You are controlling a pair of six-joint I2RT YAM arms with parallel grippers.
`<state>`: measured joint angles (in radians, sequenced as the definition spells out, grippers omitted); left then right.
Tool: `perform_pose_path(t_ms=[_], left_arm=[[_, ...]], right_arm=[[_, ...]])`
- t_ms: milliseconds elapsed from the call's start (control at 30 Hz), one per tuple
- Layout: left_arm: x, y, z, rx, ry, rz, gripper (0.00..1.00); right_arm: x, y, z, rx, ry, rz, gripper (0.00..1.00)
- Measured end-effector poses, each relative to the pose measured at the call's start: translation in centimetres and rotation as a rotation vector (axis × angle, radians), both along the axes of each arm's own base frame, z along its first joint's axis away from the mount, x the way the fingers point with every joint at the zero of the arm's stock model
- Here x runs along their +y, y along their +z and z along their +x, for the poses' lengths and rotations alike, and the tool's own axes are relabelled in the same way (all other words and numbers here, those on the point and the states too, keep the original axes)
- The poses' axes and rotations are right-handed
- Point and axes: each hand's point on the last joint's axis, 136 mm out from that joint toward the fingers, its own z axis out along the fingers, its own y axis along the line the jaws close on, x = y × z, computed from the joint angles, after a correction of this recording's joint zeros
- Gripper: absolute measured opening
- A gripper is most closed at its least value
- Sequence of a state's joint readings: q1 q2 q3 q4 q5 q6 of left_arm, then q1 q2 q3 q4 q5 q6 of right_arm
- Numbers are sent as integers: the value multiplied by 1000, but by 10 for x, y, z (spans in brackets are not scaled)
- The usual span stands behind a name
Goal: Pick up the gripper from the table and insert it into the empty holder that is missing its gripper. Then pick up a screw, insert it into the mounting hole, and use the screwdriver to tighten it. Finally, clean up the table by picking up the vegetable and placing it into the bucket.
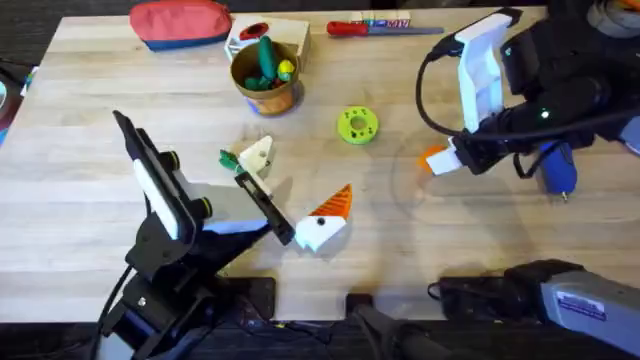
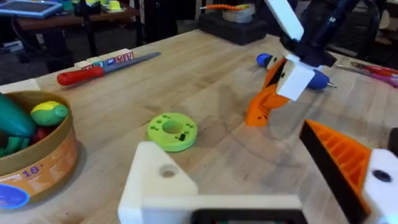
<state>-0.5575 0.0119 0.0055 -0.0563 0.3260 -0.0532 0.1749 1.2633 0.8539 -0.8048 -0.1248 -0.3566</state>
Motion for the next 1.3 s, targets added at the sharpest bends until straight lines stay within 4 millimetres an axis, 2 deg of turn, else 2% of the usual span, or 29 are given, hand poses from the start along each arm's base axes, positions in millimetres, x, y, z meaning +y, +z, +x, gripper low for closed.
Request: perform_pose_path(t_ms=[100,200,267,300,333,467,567,700,833,933,1033,1167,1300], left_arm=[[0,0,0,0,0,0,987],[0,0,0,0,0,0,988],[0,0,0,0,0,0,989],[0,0,0,0,0,0,988],[0,0,0,0,0,0,988],[0,0,0,0,0,0,988],[0,0,0,0,0,0,987],[0,0,0,0,0,0,988],[0,0,0,0,0,0,988],[0,0,0,1,0,-1,988],[0,0,0,15,-1,-13,988],[-1,0,-1,66,0,-54,988],[-3,0,-4,108,-22,-88,988]], right_arm=[[-2,0,0,-2,1,-11,351],[-3,0,0,-4,2,-18,233],[-4,-1,1,-5,3,-22,127],[-4,-1,1,-6,2,-24,44],[-4,0,1,-7,3,-25,14],[-5,5,1,-2,3,-29,5],[-4,22,3,-10,3,-28,4],[-2,62,4,-90,6,0,4],[10,105,3,-244,5,105,4],[27,131,8,-373,-5,254,4],[51,138,12,-425,-7,440,4],[85,121,12,-340,-36,688,4],[116,101,-9,-146,-59,839,4]])
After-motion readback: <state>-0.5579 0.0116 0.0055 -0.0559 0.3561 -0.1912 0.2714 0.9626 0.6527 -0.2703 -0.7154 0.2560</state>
